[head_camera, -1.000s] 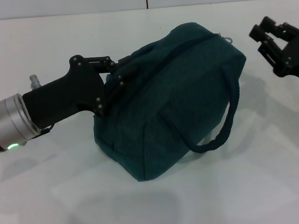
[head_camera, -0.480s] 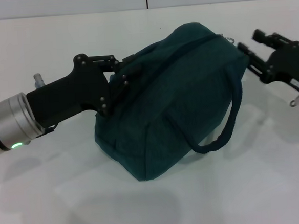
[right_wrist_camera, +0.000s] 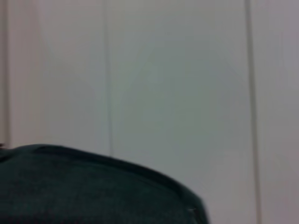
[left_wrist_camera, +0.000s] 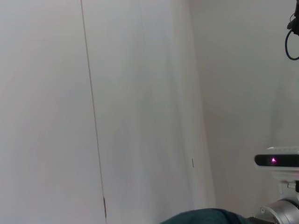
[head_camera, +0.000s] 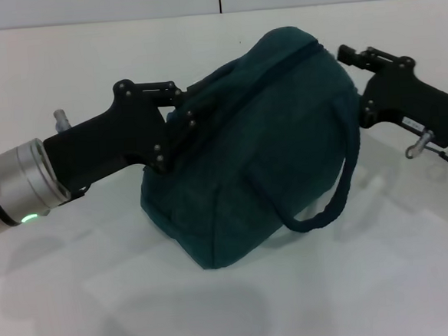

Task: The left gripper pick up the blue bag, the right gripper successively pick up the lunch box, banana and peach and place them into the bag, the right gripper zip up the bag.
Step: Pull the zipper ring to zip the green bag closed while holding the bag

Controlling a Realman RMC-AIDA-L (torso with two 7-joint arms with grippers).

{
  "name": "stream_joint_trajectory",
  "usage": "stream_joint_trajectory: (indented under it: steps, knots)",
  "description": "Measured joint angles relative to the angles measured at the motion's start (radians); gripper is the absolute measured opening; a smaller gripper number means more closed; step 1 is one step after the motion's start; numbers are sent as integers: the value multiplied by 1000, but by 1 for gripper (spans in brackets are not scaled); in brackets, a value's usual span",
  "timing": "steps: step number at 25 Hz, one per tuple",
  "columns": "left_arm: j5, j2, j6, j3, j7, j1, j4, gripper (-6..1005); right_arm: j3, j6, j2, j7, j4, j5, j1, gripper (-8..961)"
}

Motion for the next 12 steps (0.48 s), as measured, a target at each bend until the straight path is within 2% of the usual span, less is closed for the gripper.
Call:
stream_joint_trajectory:
  steps: [5,12]
  knots:
    - [-1,-3,0,0,7,0,1,106,-32,11,-2,-1,-22,-1,13,480]
    - [-3,-4,-3,0,7,1,1,106,-45,4,-1,-11,-23,-10,18,393]
